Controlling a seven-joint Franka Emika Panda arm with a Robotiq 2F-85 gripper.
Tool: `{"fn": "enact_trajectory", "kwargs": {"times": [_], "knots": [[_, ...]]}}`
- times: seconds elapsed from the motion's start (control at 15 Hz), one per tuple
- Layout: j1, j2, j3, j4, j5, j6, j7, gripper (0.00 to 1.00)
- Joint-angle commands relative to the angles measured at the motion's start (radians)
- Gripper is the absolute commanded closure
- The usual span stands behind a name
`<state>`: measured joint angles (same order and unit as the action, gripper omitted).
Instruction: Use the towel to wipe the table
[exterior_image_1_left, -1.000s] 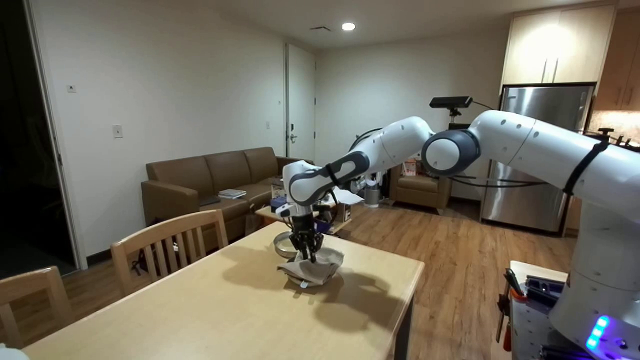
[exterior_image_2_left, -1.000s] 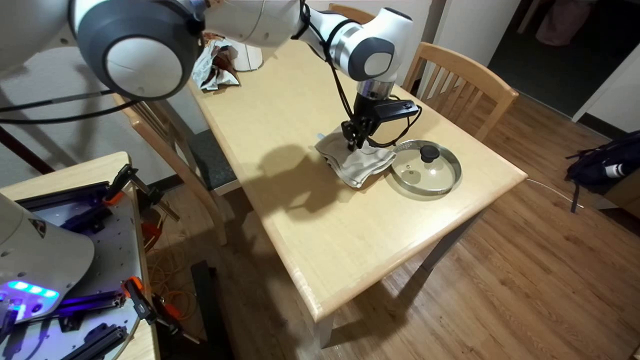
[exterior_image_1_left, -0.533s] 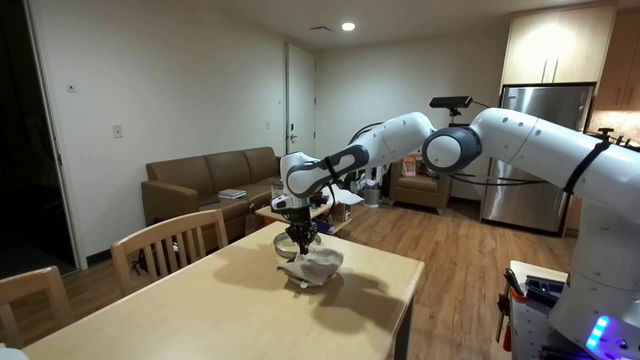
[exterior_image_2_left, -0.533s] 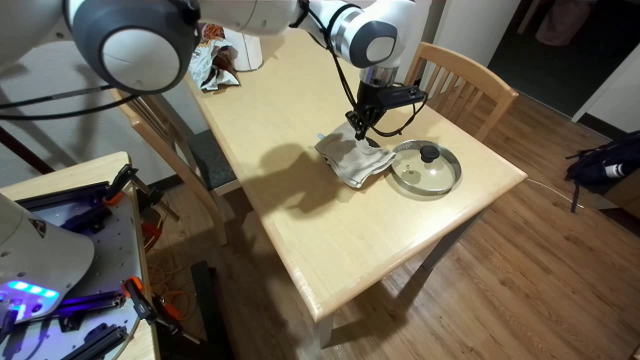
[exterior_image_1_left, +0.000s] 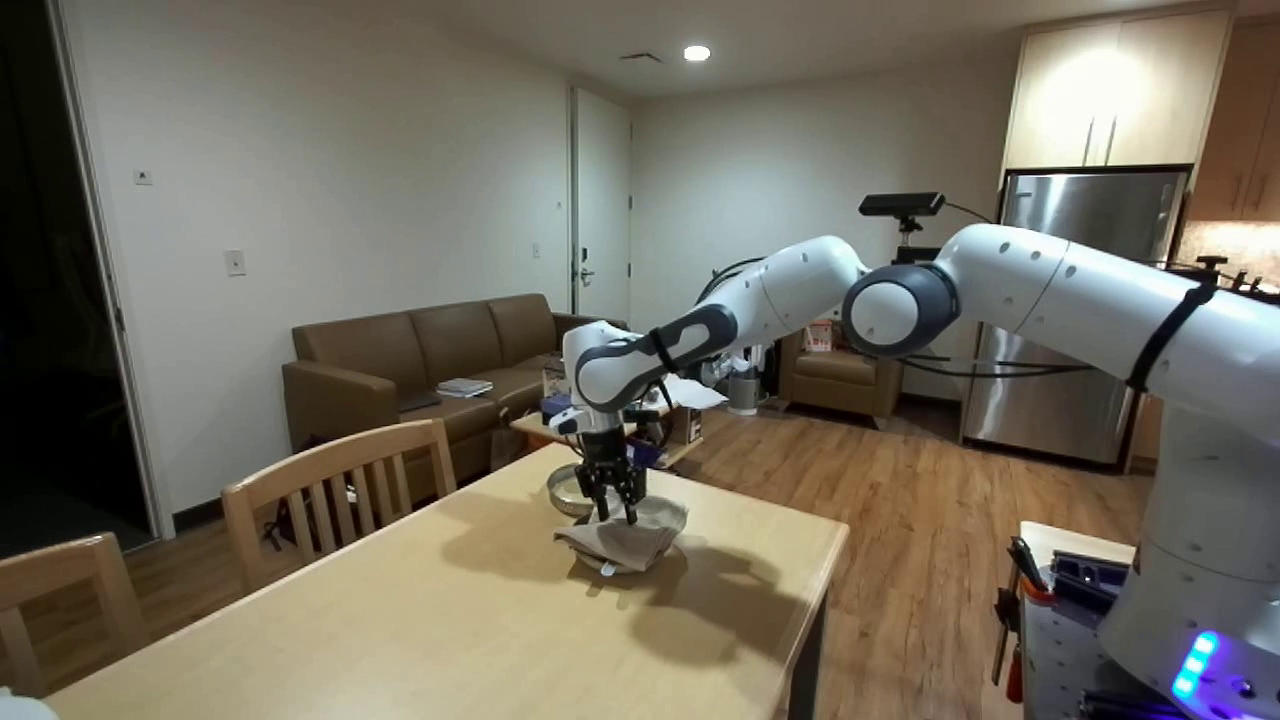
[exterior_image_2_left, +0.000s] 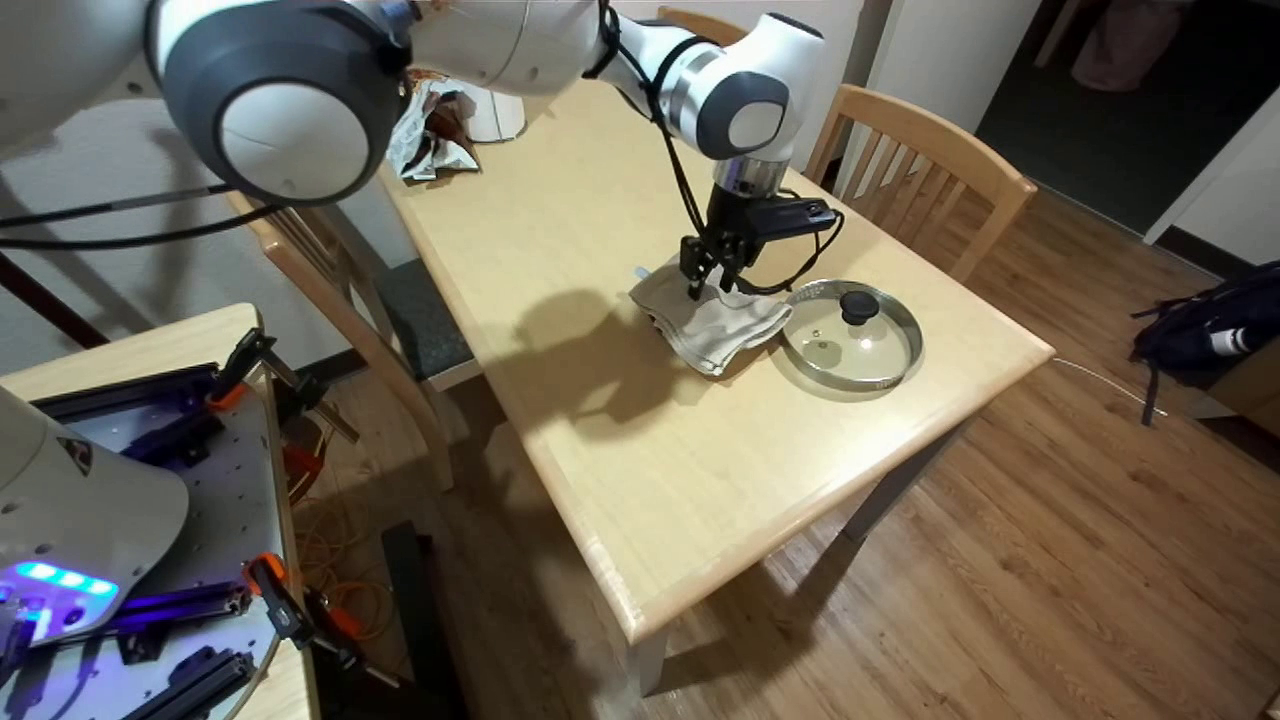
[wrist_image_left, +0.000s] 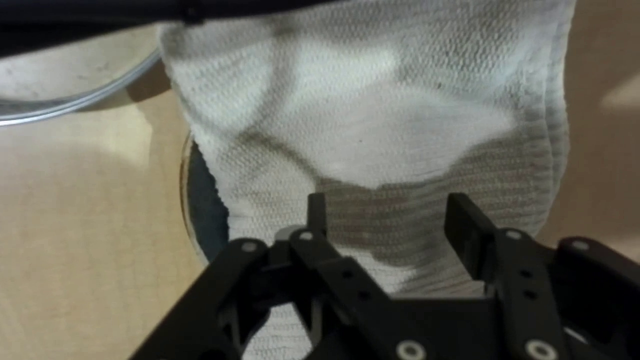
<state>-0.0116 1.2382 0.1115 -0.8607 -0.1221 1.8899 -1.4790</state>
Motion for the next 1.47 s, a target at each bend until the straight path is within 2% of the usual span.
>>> {"fn": "enact_trajectory", "kwargs": {"times": [0.0,0.13,0.6,1.0,1.07,1.4], "knots": [[0.001,0.033,-0.004,0.061,0.024,-0.057,0.009,0.56],[-0.004,0.031,0.005,0.054,0.017,-0.060,0.014,0.53],[-0.013,0.051,0.007,0.050,0.017,-0.048,0.007,0.99],[-0.013,0.059,0.003,0.052,0.005,0.009,-0.002,0.99],[-0.001,-0.037,0.019,0.005,0.017,-0.027,0.017,0.99],[0.034,-0.121,0.042,0.032,0.006,-0.041,0.019,0.98]]}}
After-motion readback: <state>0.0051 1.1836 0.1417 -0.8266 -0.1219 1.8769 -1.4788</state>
